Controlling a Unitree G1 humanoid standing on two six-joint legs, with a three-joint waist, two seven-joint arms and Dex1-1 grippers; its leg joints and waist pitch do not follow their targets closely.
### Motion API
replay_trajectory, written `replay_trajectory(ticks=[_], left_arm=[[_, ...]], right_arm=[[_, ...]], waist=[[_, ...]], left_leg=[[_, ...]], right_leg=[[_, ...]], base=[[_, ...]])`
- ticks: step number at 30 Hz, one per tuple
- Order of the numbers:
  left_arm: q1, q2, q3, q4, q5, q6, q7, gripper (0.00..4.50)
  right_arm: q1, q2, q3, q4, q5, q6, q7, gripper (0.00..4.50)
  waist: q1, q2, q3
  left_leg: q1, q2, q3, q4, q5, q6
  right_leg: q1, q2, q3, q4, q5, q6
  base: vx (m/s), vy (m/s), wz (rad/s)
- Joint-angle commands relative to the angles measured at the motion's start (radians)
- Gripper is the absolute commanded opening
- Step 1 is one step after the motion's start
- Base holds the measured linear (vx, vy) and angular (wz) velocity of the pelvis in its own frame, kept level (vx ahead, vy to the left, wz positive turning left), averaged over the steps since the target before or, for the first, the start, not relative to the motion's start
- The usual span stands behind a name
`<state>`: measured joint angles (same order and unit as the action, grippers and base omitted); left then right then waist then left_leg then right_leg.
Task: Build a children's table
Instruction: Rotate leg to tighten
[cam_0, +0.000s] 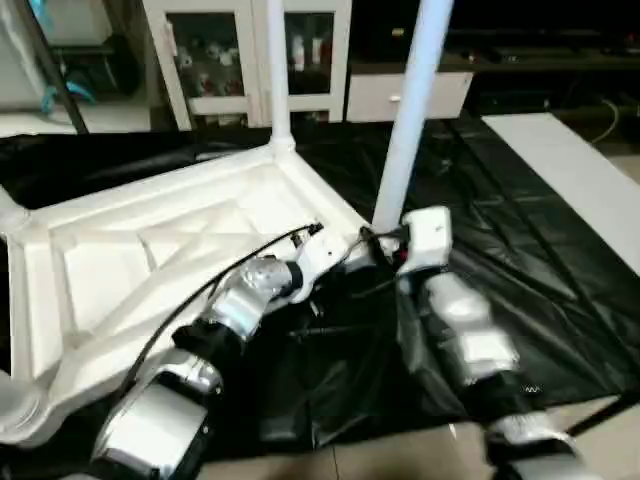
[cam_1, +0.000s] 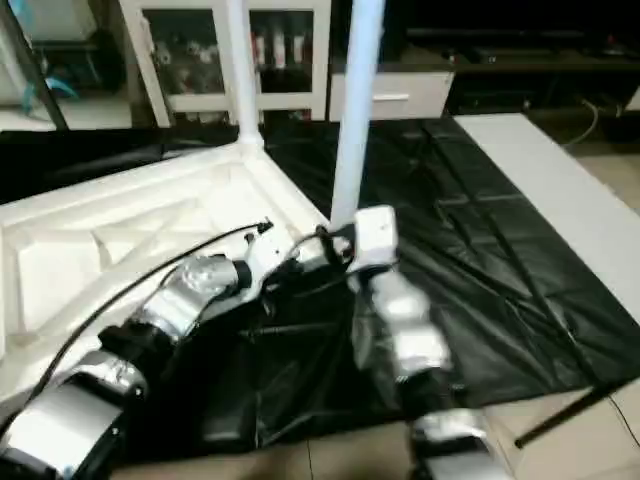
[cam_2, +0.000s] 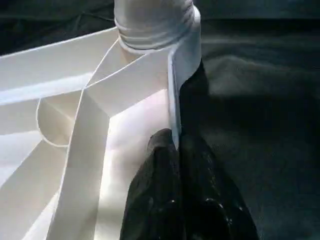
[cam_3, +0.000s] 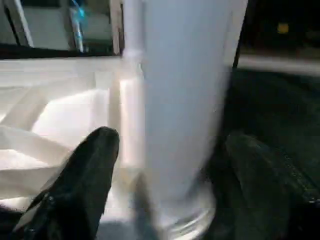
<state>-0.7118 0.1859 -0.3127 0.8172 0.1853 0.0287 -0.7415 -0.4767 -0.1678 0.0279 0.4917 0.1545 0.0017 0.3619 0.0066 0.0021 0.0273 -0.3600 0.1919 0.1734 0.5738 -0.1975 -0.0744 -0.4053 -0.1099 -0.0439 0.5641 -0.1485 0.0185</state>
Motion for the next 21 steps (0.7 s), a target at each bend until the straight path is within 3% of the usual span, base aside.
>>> replay_trajectory(ticks=[1, 3, 6, 8, 11, 12, 14, 15, 17, 20, 21], left_arm=[[0.055, 0.039, -0.05, 0.016, 0.012, -0.005, -0.115, 0.0], [0.091, 0.102, -0.089, -0.039, -0.008, -0.045, -0.269, 0.0], [0.12, 0.155, -0.119, -0.089, -0.033, -0.083, -0.405, 0.0], [0.138, 0.188, -0.139, -0.124, -0.045, -0.077, -0.491, 0.0], [0.165, 0.227, -0.16, -0.193, -0.07, -0.032, -0.587, 0.0], [0.188, 0.251, -0.173, -0.257, -0.096, 0.004, -0.652, 0.0], [0.197, 0.258, -0.18, -0.284, -0.103, 0.015, -0.67, 0.0], [0.214, 0.274, -0.203, -0.334, -0.111, 0.039, -0.707, 0.0], [0.222, 0.281, -0.213, -0.357, -0.11, 0.049, -0.727, 0.0], [0.226, 0.282, -0.22, -0.37, -0.102, 0.044, -0.736, 0.0], [0.227, 0.281, -0.22, -0.376, -0.101, 0.047, -0.737, 0.0]], right_arm=[[0.024, -0.041, 0.01, -0.06, 0.032, 0.048, 0.114, 4.08], [0.089, -0.172, 0.08, -0.175, 0.049, 0.099, 0.327, 4.17], [0.147, -0.277, 0.139, -0.252, 0.052, 0.111, 0.479, 4.48], [0.18, -0.333, 0.169, -0.294, 0.066, 0.141, 0.555, 4.48], [0.208, -0.38, 0.195, -0.341, 0.093, 0.183, 0.632, 4.48], [0.227, -0.409, 0.211, -0.383, 0.12, 0.224, 0.694, 4.48], [0.231, -0.413, 0.217, -0.397, 0.129, 0.237, 0.71, 4.48], [0.228, -0.408, 0.233, -0.408, 0.129, 0.237, 0.725, 4.48], [0.225, -0.407, 0.244, -0.418, 0.127, 0.242, 0.738, 4.48], [0.213, -0.407, 0.262, -0.427, 0.121, 0.253, 0.758, 4.48], [0.21, -0.409, 0.266, -0.43, 0.122, 0.258, 0.768, 4.48]], waist=[[0.009, -0.01, -0.048], [0.014, -0.01, -0.05], [0.028, -0.01, -0.055], [0.034, -0.011, -0.053], [0.036, -0.01, -0.05], [0.035, -0.014, -0.046], [0.039, -0.009, -0.042], [0.039, -0.014, -0.038], [0.04, -0.012, -0.037], [0.044, -0.011, -0.038], [0.048, -0.011, -0.042]], left_leg=[[-0.005, 0.023, 0.003, -0.075, -0.267, 0.078], [-0.005, 0.026, 0.003, -0.071, -0.242, 0.09], [-0.001, 0.027, 0.007, -0.06, -0.151, 0.126], [0.0, 0.028, 0.01, -0.058, -0.127, 0.136], [0.002, 0.033, 0.01, -0.06, -0.147, 0.133], [0.001, 0.032, 0.01, -0.064, -0.172, 0.121], [0.006, 0.036, 0.01, -0.07, -0.215, 0.099], [0.008, 0.037, 0.009, -0.075, -0.271, 0.071], [0.013, 0.037, 0.009, -0.077, -0.29, 0.054], [0.017, 0.037, 0.009, -0.078, -0.292, 0.038], [0.021, 0.035, 0.012, -0.075, -0.278, 0.038]], right_leg=[[0.042, -0.021, 0.018, -0.06, -0.281, -0.197], [0.045, -0.019, 0.019, -0.052, -0.228, -0.216], [0.049, -0.018, 0.019, -0.033, -0.071, -0.264], [0.05, -0.021, 0.022, -0.028, -0.032, -0.28], [0.052, -0.025, 0.023, -0.027, -0.072, -0.289], [0.052, -0.024, 0.023, -0.031, -0.116, -0.282], [0.048, -0.025, 0.025, -0.037, -0.188, -0.269], [0.043, -0.025, 0.026, -0.045, -0.279, -0.244], [0.038, -0.025, 0.028, -0.049, -0.319, -0.229], [0.034, -0.022, 0.032, -0.05, -0.317, -0.215], [0.033, -0.019, 0.032, -0.046, -0.273, -0.222]], base=[[0.0, 0.0, 0.0], [0.054, -0.011, 0.01], [0.064, -0.002, 0.0], [0.0, 0.0, 0.0], [0.0, 0.0, 0.0], [0.0, 0.0, 0.0], [0.0, 0.0, 0.0], [0.0, 0.0, 0.0], [0.0, 0.0, 0.0], [0.0, 0.0, 0.0], [0.0, 0.0, 0.0]])
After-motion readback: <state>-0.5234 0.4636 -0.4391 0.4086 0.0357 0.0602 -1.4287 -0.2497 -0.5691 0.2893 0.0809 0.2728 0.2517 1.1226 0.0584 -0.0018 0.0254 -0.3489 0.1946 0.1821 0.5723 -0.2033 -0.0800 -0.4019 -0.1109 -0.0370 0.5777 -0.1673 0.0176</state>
